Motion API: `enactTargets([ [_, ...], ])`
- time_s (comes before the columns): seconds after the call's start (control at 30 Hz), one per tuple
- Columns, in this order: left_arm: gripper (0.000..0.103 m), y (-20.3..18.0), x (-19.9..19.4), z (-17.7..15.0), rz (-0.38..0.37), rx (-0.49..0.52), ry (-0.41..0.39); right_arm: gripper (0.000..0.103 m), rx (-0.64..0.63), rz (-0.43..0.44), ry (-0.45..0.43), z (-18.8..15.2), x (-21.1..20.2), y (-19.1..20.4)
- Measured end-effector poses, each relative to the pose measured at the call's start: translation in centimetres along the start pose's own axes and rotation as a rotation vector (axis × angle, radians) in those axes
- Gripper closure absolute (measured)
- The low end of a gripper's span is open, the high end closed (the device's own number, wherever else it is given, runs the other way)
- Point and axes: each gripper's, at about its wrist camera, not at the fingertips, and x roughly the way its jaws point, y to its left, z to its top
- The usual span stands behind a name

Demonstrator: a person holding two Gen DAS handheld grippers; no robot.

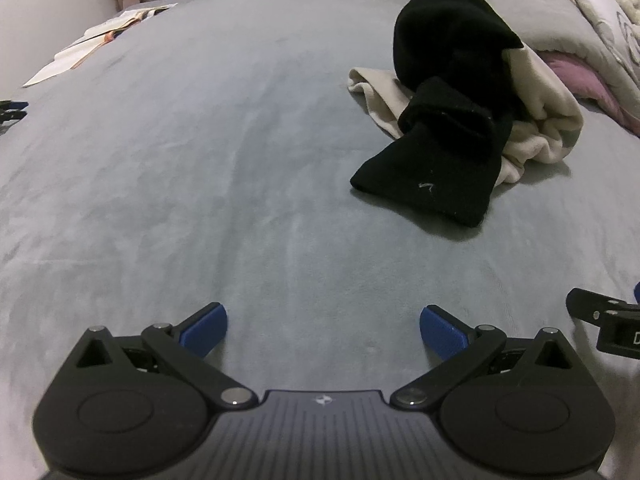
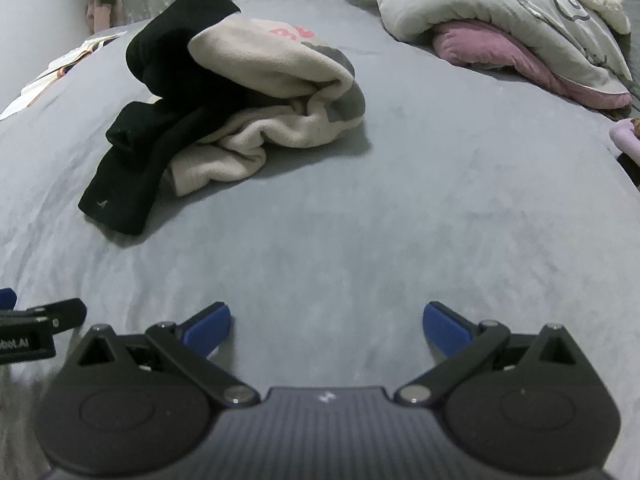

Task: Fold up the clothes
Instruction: 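Move both grippers toward the bundled cream sweatshirt and black pants, then grasp the black pant leg with the left gripper and pull it out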

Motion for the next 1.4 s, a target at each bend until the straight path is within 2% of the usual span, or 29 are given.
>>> enactTargets([
  [0.1,0.0,0.0,-0.1,0.2,-0.006,0.008,-0.01,0.0,0.007,0.011,0.0,-0.2,0.2,-0.2],
  [0.27,0.0,-0.7,-0.4,0.9,-0.003,0.047,-0.101,0.0,0.007,0.027,0.004,-0.2,0.4,-0.4],
  [0.4,0.0,-0.9,-0.4,2.2,-0.036,0.056,-0.151,0.0,-0.017,0.039,-0.004,-0.1,0.4,-0.5],
  [0.53,0.0,-1.6,0.4,4.1,-0.08,0.064,-0.173,0.0,-0.068,0.056,-0.002,0.4,0.5,-0.5],
  [0.67,0.0,-3.0,1.1,5.1,-0.116,0.079,-0.181,0.0,-0.068,0.076,-0.002,1.2,0.6,-0.9],
  [0.9,0.001,-4.9,3.3,7.1,-0.106,0.111,-0.176,0.0,-0.061,0.113,-0.015,2.6,0.6,-1.6],
  [0.97,0.012,-4.9,3.7,7.5,-0.109,0.102,-0.181,0.0,-0.064,0.111,-0.022,2.9,0.7,-1.7],
  [1.03,0.051,-4.7,3.8,7.7,-0.127,0.094,-0.176,0.0,-0.068,0.101,-0.031,3.1,0.7,-1.8],
  [1.07,0.06,-4.5,4.0,7.9,-0.152,0.081,-0.154,0.0,-0.069,0.096,-0.034,3.2,0.7,-1.9],
  [1.13,0.087,-4.0,4.3,8.0,-0.189,0.038,-0.117,0.0,-0.058,0.096,-0.037,3.4,0.8,-2.1],
  [1.2,0.092,-3.6,4.1,8.0,-0.196,0.012,-0.112,0.0,-0.05,0.101,-0.039,3.5,0.8,-2.3],
  [1.4,0.095,-3.1,1.9,7.1,-0.205,0.006,-0.122,0.0,-0.025,0.123,-0.046,3.8,0.7,-2.9],
])
